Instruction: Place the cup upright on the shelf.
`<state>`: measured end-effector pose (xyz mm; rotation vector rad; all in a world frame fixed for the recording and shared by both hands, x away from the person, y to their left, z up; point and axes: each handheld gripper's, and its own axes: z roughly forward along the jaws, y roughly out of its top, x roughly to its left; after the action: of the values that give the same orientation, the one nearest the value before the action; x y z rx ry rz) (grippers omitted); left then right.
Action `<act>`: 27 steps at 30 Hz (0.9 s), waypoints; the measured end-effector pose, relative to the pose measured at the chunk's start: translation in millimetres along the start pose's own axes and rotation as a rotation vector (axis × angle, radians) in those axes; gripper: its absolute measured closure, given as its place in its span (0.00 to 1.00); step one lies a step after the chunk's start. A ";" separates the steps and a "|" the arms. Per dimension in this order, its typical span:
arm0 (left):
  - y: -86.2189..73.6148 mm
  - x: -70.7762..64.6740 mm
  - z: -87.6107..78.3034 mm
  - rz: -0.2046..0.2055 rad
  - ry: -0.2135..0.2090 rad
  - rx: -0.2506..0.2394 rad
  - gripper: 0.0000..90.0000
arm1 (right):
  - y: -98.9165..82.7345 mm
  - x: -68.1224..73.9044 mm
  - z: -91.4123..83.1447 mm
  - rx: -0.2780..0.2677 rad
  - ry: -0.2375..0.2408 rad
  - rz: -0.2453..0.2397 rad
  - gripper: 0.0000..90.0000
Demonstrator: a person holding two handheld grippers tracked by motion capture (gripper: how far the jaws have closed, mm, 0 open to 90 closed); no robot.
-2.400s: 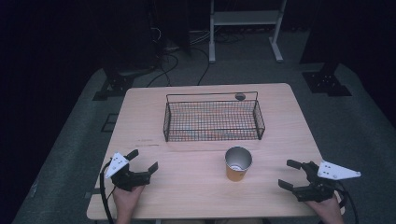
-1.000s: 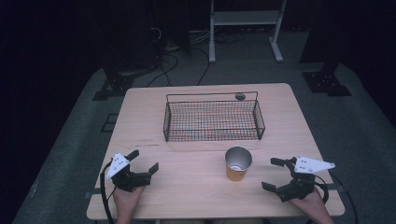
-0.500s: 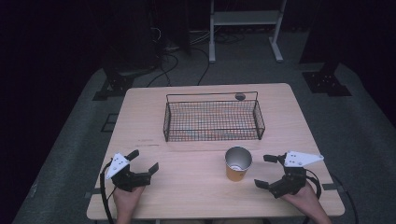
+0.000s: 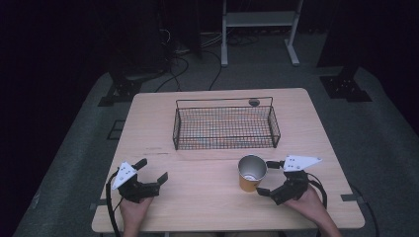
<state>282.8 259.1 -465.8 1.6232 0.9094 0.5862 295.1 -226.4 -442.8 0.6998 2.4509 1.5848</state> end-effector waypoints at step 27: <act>0.1 -0.2 0.0 0.003 -0.001 0.000 0.00 | 17.2 0.1 34.3 0.024 0.021 -0.027 0.00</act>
<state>282.7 258.9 -465.7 1.6250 0.9065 0.5867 312.6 -192.2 -442.4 0.6538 2.4874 1.5628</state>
